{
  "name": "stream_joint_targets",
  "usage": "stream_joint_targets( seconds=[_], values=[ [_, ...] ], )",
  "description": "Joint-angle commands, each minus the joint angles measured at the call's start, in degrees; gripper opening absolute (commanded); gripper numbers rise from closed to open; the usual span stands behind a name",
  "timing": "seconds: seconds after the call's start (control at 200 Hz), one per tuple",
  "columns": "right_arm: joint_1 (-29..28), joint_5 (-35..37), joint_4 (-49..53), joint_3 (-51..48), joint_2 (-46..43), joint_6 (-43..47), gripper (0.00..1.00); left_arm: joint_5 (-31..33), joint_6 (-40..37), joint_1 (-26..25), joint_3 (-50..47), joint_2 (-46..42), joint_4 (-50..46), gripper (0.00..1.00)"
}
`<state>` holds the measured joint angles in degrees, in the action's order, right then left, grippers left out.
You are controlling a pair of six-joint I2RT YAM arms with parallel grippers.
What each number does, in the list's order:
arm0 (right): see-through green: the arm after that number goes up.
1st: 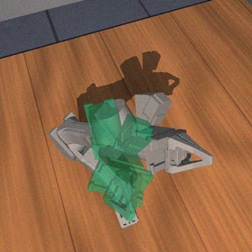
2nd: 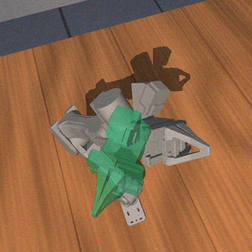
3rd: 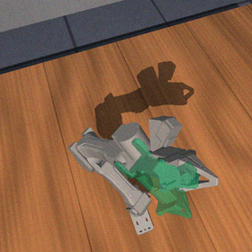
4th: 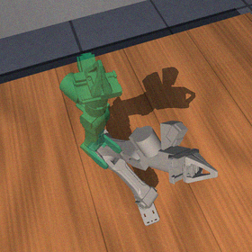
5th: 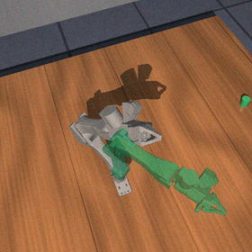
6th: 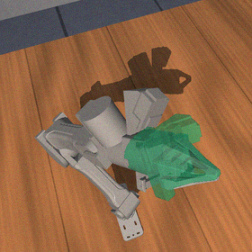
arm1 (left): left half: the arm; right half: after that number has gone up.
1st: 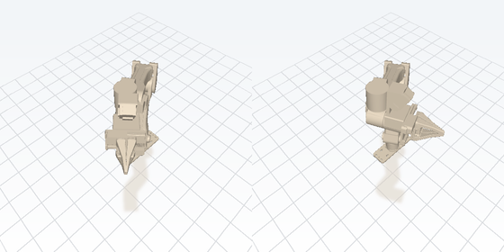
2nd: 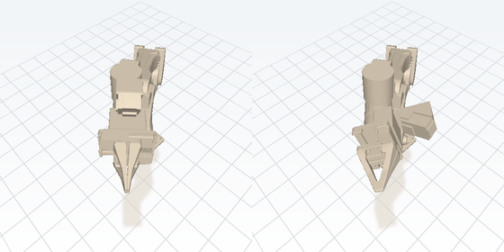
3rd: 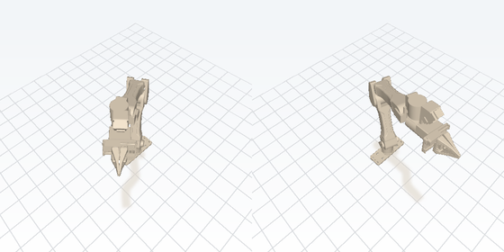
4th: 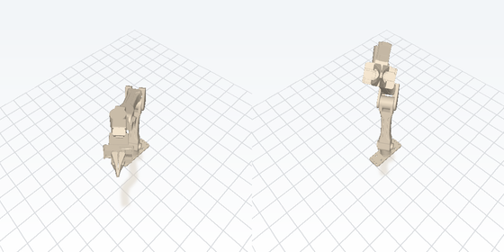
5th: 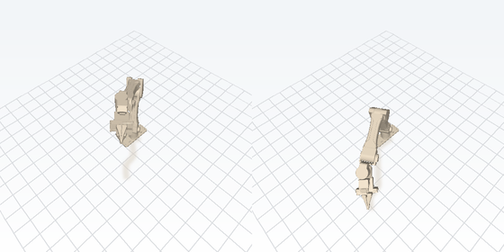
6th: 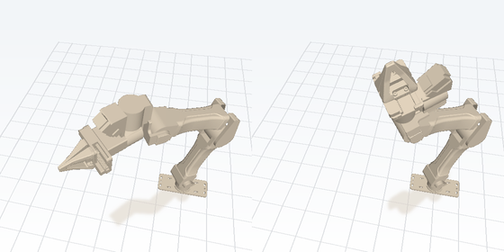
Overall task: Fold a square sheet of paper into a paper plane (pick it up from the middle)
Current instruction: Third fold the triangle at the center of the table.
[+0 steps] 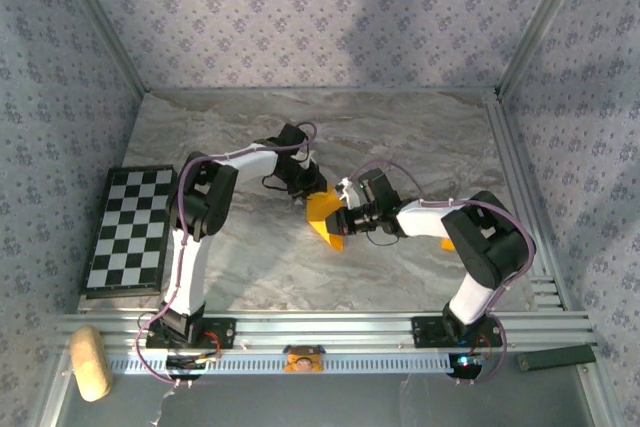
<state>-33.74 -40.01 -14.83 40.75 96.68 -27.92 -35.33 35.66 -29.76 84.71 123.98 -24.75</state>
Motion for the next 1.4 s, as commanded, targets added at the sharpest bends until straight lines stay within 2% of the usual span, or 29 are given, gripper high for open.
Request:
stream_joint_targets(
  seconds=[0.0,0.75,1.394],
  values=[
    [0.75,-1.39,1.09,0.25,0.72,-0.64,0.02,1.73,-1.72,-0.39,-0.02,2.23,-3.01,0.15],
    [3.2,2.12,10.94,5.04,2.63,5.9,0.03,3.33,-0.94,-0.44,-1.39,1.52,-2.67,0.14],
    [5.17,0.67,13.96,7.62,4.65,9.36,0.04,2.96,-1.12,-0.55,-1.03,2.13,-3.15,0.13]
  ],
)
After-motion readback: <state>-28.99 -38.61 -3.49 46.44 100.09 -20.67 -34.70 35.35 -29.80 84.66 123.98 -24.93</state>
